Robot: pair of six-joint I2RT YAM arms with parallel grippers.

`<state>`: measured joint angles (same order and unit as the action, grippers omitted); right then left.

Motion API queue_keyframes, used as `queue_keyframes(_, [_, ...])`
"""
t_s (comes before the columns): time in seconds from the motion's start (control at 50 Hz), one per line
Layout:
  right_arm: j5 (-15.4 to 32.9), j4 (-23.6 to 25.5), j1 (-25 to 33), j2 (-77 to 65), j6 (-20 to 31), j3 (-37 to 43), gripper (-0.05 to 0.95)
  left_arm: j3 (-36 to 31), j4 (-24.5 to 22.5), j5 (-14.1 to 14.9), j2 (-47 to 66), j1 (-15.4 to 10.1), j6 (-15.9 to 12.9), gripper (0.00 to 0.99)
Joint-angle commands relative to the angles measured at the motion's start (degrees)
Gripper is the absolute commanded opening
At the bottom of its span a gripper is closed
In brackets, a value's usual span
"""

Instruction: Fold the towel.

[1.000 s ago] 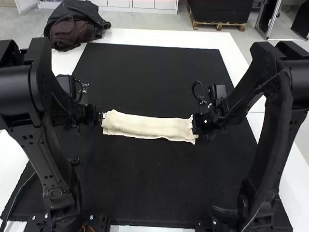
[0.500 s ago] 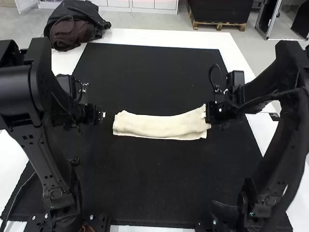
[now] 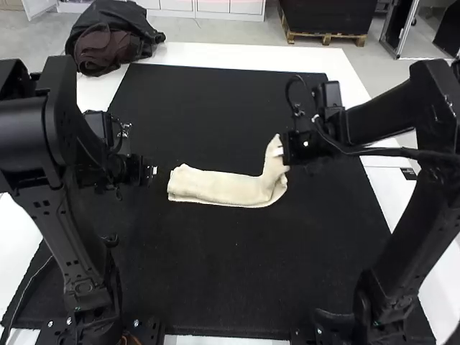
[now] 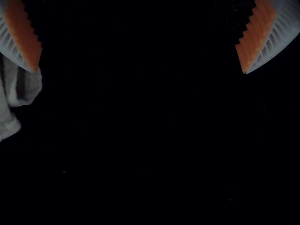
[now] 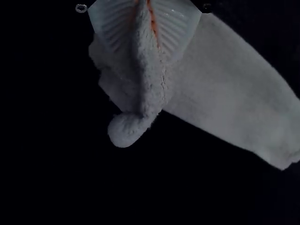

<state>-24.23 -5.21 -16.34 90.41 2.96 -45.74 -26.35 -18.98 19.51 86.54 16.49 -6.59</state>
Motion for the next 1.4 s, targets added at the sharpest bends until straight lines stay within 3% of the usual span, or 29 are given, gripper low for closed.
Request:
queue_keyframes(0.0, [-1.00,-0.94,-4.67,0.20,-3.75,-3.13,-0.02,0.68,-0.62,0.00,-1.90,0.65,0.35,0.972])
queue_keyframes(0.26, [0.41,-3.14,-12.58,4.07,-6.04,-7.44,-0.02,1.83,-1.14,-0.35,-1.90,0.47,0.35,0.972])
queue_keyframes(0.66, [1.11,-7.00,-19.96,11.45,-7.44,-11.31,-0.02,2.35,-1.50,-0.26,-1.90,0.56,0.61,0.972])
queue_keyframes(0.84, [1.20,-9.82,-22.25,14.00,-8.50,-12.89,-0.02,2.71,-1.58,-0.26,-1.90,0.38,1.58,0.972])
queue_keyframes(1.38, [1.03,-12.01,-25.32,22.88,-9.03,-20.97,-0.02,2.97,-4.04,-0.17,-1.90,0.30,2.72,0.972])
